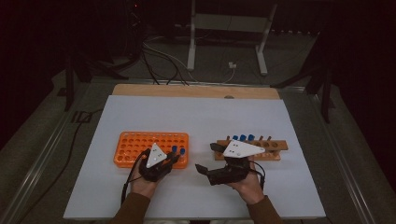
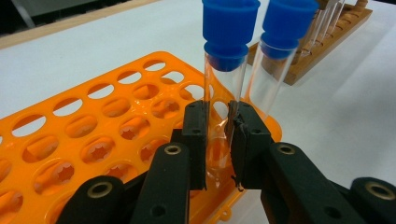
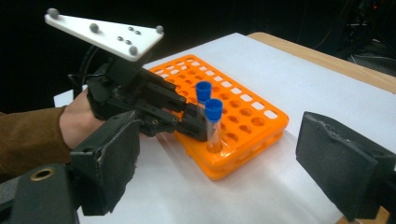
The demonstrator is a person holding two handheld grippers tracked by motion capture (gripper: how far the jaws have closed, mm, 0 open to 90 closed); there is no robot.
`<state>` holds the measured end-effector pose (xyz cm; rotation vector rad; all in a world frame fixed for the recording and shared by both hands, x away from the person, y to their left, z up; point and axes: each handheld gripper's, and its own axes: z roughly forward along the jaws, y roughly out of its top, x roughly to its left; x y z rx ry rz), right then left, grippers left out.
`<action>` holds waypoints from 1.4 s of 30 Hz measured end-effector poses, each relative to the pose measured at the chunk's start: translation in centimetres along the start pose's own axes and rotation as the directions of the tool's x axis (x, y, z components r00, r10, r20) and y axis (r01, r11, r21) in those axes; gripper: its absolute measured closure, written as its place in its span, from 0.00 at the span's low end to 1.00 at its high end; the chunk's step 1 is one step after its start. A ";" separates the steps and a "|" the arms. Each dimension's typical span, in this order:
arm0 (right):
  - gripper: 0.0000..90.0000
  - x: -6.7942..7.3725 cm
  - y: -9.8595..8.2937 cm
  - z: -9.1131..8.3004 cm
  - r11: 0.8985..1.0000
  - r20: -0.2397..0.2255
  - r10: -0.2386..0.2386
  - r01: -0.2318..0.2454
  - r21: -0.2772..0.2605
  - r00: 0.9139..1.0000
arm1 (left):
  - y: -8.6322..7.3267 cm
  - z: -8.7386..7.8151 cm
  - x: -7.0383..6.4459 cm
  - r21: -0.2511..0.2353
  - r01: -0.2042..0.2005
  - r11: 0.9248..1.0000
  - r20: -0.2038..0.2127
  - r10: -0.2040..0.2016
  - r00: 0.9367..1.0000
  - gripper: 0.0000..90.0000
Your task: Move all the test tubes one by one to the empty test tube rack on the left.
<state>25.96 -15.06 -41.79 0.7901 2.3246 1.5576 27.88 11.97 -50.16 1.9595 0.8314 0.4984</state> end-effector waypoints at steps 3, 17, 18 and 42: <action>0.15 -0.1 -0.1 0.0 1.000 0.005 0.002 -0.002 0.000 1.000 | -0.1 -0.1 0.0 -0.002 -0.001 1.000 0.000 0.001 1.000 0.87; 0.13 -0.5 -0.2 0.2 1.000 0.031 0.013 -0.013 0.008 0.999 | 0.1 -0.9 0.7 -0.038 0.061 0.997 0.034 -0.059 0.998 0.61; 0.13 -0.6 -0.2 0.2 1.000 0.031 0.015 -0.016 0.007 0.999 | 0.1 -1.1 0.9 -0.039 0.068 0.997 0.047 -0.066 0.997 0.60; 0.03 -3.2 -0.2 -1.9 0.999 0.153 0.048 -0.046 -0.018 0.987 | 1.1 -6.2 3.7 -0.093 0.164 0.982 0.000 -0.165 0.986 0.02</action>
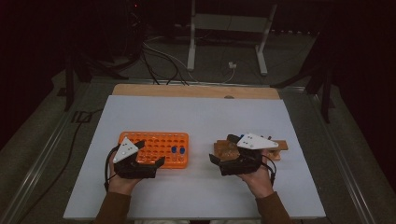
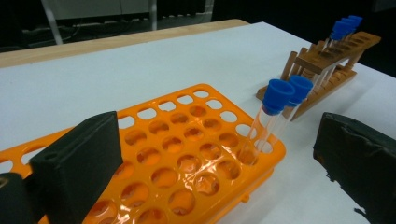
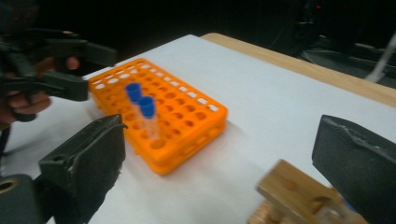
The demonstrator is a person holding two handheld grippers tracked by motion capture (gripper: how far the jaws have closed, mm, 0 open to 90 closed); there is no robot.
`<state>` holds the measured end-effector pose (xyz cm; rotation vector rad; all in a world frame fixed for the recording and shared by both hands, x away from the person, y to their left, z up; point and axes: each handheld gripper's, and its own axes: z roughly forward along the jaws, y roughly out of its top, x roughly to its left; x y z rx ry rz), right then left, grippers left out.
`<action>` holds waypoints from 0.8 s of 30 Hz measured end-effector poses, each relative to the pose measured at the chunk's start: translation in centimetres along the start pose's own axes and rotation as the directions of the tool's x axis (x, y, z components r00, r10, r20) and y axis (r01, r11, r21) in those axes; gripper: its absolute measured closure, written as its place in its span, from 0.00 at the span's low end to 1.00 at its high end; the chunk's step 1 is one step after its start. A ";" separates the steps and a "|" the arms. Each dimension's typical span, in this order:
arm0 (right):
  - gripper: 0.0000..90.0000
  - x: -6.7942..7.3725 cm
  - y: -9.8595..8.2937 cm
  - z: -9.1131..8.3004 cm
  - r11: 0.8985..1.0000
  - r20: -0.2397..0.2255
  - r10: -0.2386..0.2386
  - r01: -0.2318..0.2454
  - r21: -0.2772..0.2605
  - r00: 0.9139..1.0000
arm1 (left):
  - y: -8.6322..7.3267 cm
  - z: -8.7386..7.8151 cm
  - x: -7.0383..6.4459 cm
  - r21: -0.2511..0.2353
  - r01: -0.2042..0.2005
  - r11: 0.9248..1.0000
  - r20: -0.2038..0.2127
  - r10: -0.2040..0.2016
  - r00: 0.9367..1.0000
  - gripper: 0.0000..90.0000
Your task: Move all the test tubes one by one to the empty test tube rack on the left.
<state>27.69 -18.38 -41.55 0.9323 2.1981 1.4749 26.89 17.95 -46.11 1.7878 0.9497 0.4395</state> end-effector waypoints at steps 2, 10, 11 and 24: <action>0.02 -0.4 0.0 -0.3 1.000 0.021 0.005 -0.005 -0.003 1.000 | 0.0 -0.2 0.2 0.002 -0.003 1.000 -0.008 0.003 1.000 0.01; 0.00 -2.5 0.0 -1.5 1.000 0.079 0.028 -0.026 -0.017 0.996 | -0.3 -0.5 0.4 0.025 -0.022 0.999 -0.045 0.023 0.999 0.01; 0.00 -2.8 0.0 -1.7 0.999 0.085 0.038 -0.037 -0.020 0.996 | -0.3 -0.6 0.4 0.024 -0.019 1.000 -0.043 0.020 0.999 0.01; 0.04 -6.3 -0.4 -4.0 0.996 0.205 0.091 -0.086 -0.036 0.975 | -0.5 -0.4 0.6 0.024 -0.012 1.000 -0.051 0.013 0.999 0.01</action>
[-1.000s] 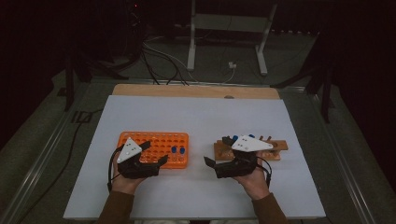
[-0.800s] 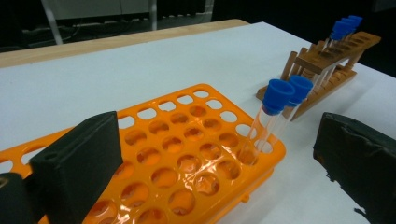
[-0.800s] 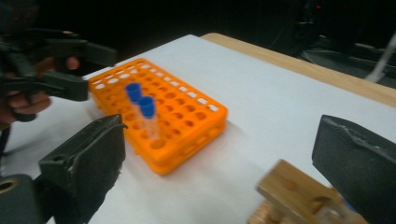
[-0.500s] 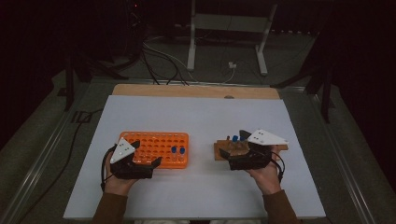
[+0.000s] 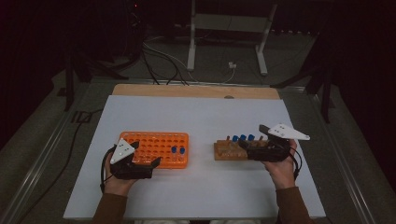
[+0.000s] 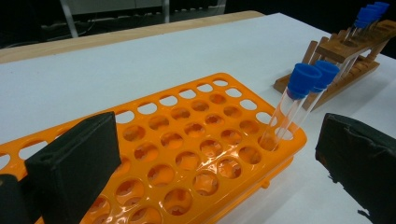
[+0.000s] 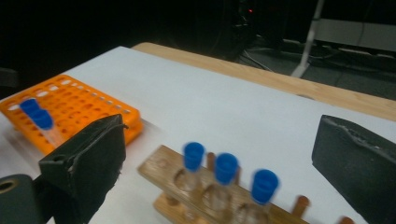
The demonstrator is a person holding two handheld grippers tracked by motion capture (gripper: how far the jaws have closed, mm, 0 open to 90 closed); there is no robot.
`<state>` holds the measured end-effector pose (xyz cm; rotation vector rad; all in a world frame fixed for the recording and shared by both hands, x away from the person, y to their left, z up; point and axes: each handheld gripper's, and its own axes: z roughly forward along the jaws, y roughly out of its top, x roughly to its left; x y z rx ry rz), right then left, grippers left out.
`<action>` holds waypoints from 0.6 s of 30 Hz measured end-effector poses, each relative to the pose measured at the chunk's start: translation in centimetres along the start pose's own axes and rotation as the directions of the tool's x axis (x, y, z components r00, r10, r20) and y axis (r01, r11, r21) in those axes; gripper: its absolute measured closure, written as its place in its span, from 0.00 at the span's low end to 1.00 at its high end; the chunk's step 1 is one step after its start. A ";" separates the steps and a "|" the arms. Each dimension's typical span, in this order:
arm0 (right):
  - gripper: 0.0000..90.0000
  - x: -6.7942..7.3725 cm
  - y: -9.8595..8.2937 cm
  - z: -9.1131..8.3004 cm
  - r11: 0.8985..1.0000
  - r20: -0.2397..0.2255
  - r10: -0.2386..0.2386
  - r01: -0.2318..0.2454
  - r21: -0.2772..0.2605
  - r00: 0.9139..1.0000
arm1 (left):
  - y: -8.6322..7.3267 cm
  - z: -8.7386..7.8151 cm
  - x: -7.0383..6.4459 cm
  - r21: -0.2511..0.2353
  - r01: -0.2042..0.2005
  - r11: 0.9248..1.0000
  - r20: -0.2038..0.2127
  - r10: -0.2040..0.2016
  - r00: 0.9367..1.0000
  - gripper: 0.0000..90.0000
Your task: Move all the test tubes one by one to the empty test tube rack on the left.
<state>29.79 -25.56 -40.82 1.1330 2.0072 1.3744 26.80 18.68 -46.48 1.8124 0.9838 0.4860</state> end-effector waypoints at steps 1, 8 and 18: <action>0.05 -0.2 -0.1 0.0 1.000 0.006 0.001 -0.001 0.004 1.000 | 0.0 0.0 0.0 0.000 0.000 1.000 -0.001 0.000 1.000 0.01; 0.07 -1.4 -1.1 -0.1 1.000 0.031 0.026 -0.026 0.017 0.999 | 0.0 0.0 0.0 -0.003 -0.007 1.000 -0.010 0.007 1.000 0.01; 0.08 -2.2 -2.1 -0.3 0.999 0.060 0.035 -0.037 0.030 0.998 | 0.1 -0.2 -0.1 -0.020 -0.022 1.000 -0.032 0.022 0.999 0.01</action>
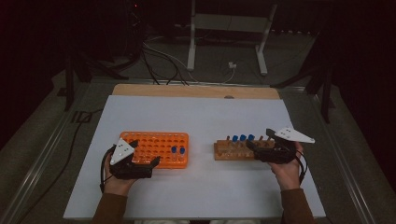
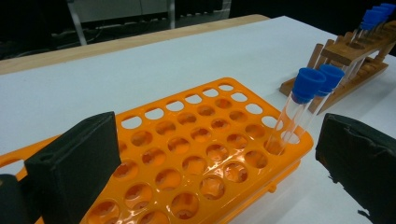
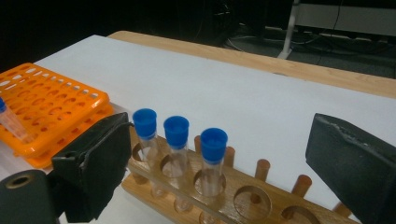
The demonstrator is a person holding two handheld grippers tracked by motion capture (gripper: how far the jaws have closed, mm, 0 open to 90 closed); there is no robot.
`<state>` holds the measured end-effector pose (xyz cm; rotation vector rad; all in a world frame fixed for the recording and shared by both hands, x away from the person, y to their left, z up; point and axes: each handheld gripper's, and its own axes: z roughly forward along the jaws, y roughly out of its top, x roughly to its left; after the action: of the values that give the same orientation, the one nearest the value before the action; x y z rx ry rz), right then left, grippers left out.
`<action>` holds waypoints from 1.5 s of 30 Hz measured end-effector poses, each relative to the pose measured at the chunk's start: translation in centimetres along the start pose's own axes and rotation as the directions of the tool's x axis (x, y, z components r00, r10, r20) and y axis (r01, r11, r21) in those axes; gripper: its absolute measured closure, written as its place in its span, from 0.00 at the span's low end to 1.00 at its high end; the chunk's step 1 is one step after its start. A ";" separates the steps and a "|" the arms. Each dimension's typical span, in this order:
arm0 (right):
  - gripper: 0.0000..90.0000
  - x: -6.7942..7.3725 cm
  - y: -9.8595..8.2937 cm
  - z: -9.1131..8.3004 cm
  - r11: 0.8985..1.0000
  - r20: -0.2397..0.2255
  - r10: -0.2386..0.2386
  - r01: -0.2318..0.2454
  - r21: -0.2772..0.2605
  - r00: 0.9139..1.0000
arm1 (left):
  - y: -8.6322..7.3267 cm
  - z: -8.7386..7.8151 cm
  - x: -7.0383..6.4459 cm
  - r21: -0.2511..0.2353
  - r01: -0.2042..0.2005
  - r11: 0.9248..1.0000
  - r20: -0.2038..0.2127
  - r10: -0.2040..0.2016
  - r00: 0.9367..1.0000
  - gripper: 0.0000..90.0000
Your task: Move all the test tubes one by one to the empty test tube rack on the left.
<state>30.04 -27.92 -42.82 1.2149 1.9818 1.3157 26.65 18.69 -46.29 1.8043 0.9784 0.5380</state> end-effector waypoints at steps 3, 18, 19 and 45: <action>0.09 -0.2 -0.2 0.0 1.000 0.003 -0.001 0.001 0.006 1.000 | 0.0 0.0 0.0 -0.002 0.000 1.000 -0.003 0.000 1.000 0.01; 0.18 -1.1 -1.2 0.6 0.998 0.005 -0.002 0.002 0.057 1.000 | 0.0 0.0 0.1 -0.002 0.005 1.000 -0.008 -0.005 1.000 0.01; 0.20 -1.1 -1.3 0.7 0.998 0.002 -0.009 0.008 0.064 1.000 | 0.0 0.0 0.1 -0.002 0.006 1.000 -0.008 -0.006 1.000 0.01; 0.85 0.2 -2.5 2.9 0.992 -0.014 -0.097 0.098 0.080 0.995 | -0.1 0.0 0.2 -0.006 0.015 1.000 -0.009 -0.016 1.000 0.01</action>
<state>31.12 -26.75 -46.26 1.1337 2.0923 1.2070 26.77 18.88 -46.39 1.7891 0.9955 0.5398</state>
